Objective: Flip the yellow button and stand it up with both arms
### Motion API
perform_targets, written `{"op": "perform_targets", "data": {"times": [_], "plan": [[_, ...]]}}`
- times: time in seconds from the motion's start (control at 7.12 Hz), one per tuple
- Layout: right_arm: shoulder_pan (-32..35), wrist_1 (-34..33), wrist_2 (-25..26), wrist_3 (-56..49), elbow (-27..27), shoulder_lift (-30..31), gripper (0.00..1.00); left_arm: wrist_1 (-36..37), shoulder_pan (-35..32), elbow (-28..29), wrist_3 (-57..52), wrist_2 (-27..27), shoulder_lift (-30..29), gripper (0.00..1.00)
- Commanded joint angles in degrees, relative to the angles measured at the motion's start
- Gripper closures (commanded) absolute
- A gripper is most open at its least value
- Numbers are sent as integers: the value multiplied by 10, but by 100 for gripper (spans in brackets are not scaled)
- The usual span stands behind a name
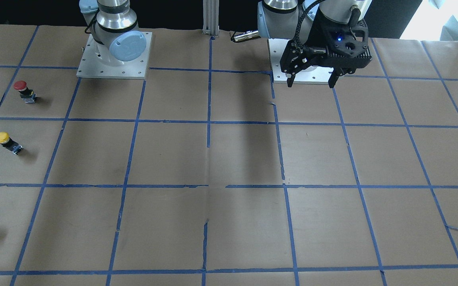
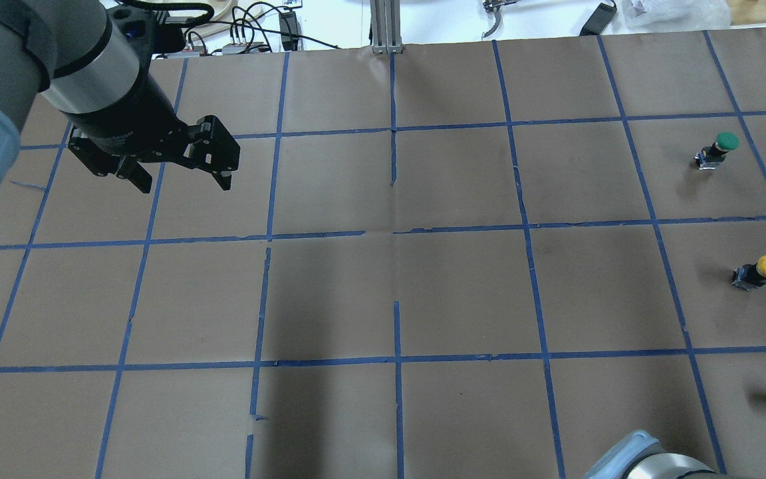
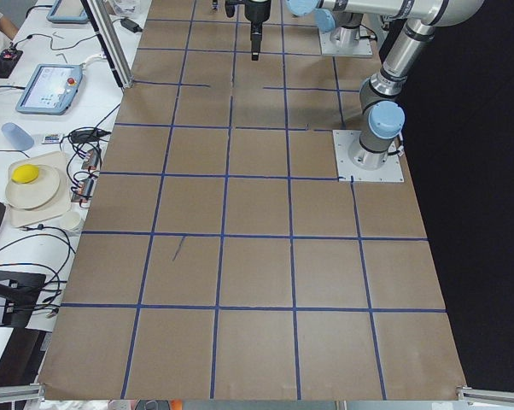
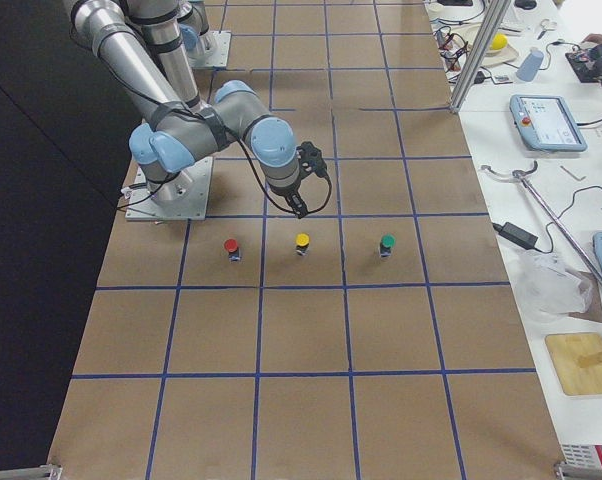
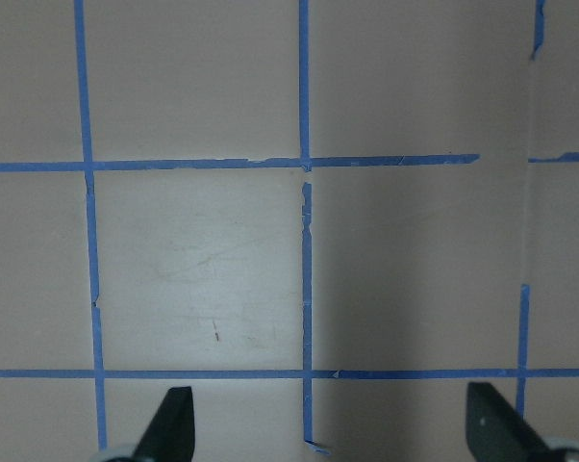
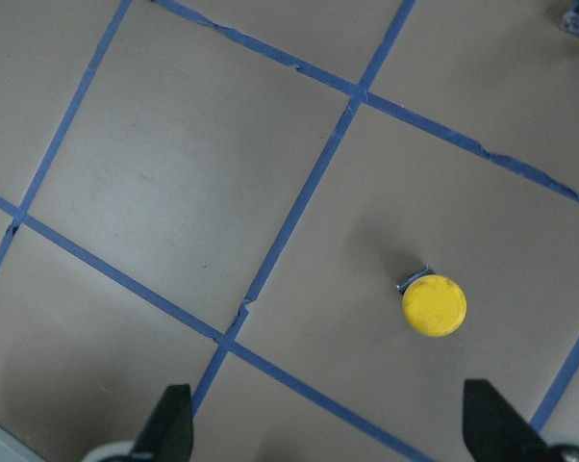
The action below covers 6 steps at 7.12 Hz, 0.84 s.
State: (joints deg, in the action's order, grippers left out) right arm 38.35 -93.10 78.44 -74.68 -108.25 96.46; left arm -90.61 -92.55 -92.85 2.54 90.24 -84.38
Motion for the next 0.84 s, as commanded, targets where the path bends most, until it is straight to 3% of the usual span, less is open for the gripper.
{"op": "perform_targets", "data": {"times": [0.0, 0.56, 0.7], "plan": [[47, 20, 54, 222, 3, 52, 0, 0, 1, 0, 0, -2, 0, 0], [251, 60, 90, 635, 62, 68, 0, -4, 3, 1, -1, -3, 7, 0], [319, 58, 92, 698, 75, 66, 0, -5, -1, 6, 0, -3, 7, 0]]}}
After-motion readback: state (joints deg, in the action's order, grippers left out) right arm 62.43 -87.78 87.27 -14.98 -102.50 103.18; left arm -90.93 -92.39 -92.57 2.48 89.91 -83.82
